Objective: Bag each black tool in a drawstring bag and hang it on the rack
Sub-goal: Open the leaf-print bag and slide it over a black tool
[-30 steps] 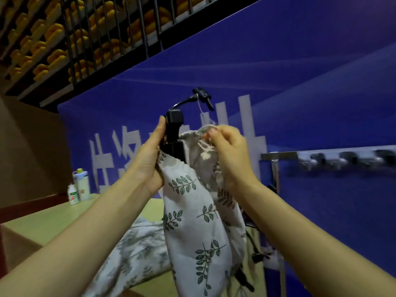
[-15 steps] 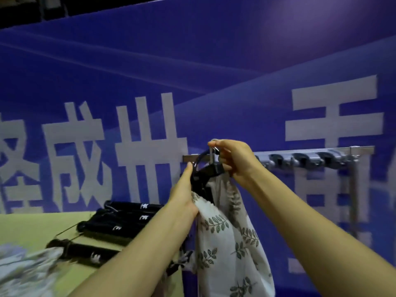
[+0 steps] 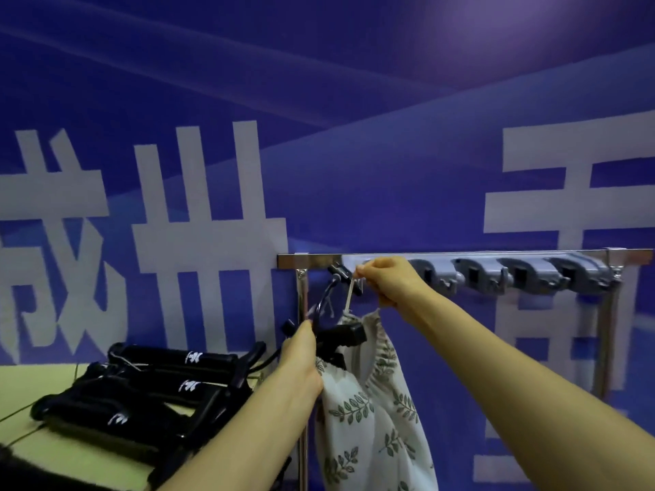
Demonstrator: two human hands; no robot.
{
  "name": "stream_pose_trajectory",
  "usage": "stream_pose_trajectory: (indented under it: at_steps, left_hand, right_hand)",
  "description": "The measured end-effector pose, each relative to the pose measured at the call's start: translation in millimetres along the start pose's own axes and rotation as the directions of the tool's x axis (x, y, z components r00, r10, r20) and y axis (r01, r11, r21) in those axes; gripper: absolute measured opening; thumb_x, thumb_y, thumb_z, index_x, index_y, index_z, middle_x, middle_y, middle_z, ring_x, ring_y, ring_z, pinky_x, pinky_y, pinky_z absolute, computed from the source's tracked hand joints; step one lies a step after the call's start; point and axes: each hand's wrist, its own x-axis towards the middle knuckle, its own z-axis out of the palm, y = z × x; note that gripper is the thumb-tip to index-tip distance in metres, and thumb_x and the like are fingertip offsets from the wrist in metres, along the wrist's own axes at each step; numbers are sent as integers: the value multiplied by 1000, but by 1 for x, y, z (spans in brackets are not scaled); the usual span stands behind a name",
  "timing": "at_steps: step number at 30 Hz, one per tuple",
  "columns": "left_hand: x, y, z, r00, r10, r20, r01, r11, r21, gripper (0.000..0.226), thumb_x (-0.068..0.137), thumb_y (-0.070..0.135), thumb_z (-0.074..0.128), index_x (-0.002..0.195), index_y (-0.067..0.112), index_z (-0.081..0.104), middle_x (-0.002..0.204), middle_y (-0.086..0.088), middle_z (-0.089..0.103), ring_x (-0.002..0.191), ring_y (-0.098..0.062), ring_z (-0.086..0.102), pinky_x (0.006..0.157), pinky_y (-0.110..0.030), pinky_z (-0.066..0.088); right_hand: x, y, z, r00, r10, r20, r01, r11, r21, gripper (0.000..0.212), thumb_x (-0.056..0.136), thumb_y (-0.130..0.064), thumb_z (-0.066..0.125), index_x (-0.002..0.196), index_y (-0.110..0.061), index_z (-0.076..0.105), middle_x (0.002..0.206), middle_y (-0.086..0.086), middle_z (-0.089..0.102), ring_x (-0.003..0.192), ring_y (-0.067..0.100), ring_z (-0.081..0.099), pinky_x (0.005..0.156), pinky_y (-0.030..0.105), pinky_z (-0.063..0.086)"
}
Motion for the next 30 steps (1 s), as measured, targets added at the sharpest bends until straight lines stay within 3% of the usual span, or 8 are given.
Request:
stream_pose_trajectory:
  at_steps: [5, 7, 12, 16, 19, 24, 27, 30]
  left_hand:
    - [18, -3, 5, 996, 10, -88, -12, 1000, -24, 45, 81, 32, 60, 117, 5, 62, 102, -20, 70, 88, -36, 68, 82, -49, 57]
    - [22, -4, 6, 992, 30, -126, -34, 999, -31, 40, 86, 31, 59, 115, 4, 62, 105, -21, 68, 92, -36, 66, 87, -49, 55]
    - [32, -8, 9, 981, 56, -188, -69, 996, -61, 38, 87, 31, 56, 109, 2, 63, 108, -24, 67, 92, -37, 65, 90, -53, 53]
    - [35, -19, 6, 970, 58, -235, -74, 996, -59, 28, 91, 27, 52, 101, 2, 60, 96, -21, 63, 91, -37, 63, 90, -52, 52]
    - [37, -28, 5, 972, 38, -231, -53, 997, -61, 32, 91, 33, 51, 99, 4, 59, 98, -21, 64, 95, -39, 64, 91, -54, 51]
    - [52, -44, -3, 978, -19, -206, 8, 998, -56, 44, 92, 35, 50, 114, -1, 60, 103, -24, 65, 95, -39, 64, 90, -51, 53]
    - [51, -49, 2, 987, -94, -133, 95, 995, 0, 42, 94, 30, 51, 118, -4, 57, 108, -24, 65, 93, -37, 64, 78, -45, 54]
    - [50, -54, 12, 988, -142, -57, 147, 984, 99, 44, 93, 30, 51, 126, 1, 55, 117, -24, 64, 104, -38, 63, 88, -46, 53]
  right_hand:
    - [23, 12, 11, 981, -156, -118, 145, 985, -96, 20, 89, -16, 56, 72, -10, 63, 54, -1, 51, 50, 11, 47, 42, 14, 35]
    - [33, 17, 16, 972, -191, -139, 174, 976, -129, 19, 88, -18, 56, 70, -14, 63, 60, -1, 59, 60, 14, 55, 51, 22, 39]
    - [42, 30, 25, 944, -270, -188, 215, 939, -267, 16, 90, -18, 55, 77, -13, 62, 65, 0, 59, 59, 11, 51, 53, 22, 37]
    - [37, 41, 29, 912, -356, -202, 283, 905, -318, 17, 92, -16, 54, 79, -11, 63, 65, 0, 58, 60, 15, 51, 56, 27, 39]
    - [33, 47, 27, 913, -350, -209, 277, 909, -311, 18, 93, -14, 54, 78, -8, 62, 61, -4, 56, 57, 10, 49, 57, 28, 38]
    - [21, 63, 30, 927, -318, -198, 270, 934, -235, 16, 95, -9, 49, 98, -11, 64, 85, 8, 69, 79, 24, 64, 76, 41, 53]
    - [14, 71, 34, 924, -338, -179, 295, 928, -228, 20, 97, -10, 44, 108, -18, 60, 82, 2, 64, 64, 15, 56, 64, 41, 48]
    - [3, 75, 40, 886, -407, -222, 316, 880, -355, 22, 97, -14, 44, 115, -19, 55, 92, 0, 56, 69, 17, 52, 64, 36, 44]
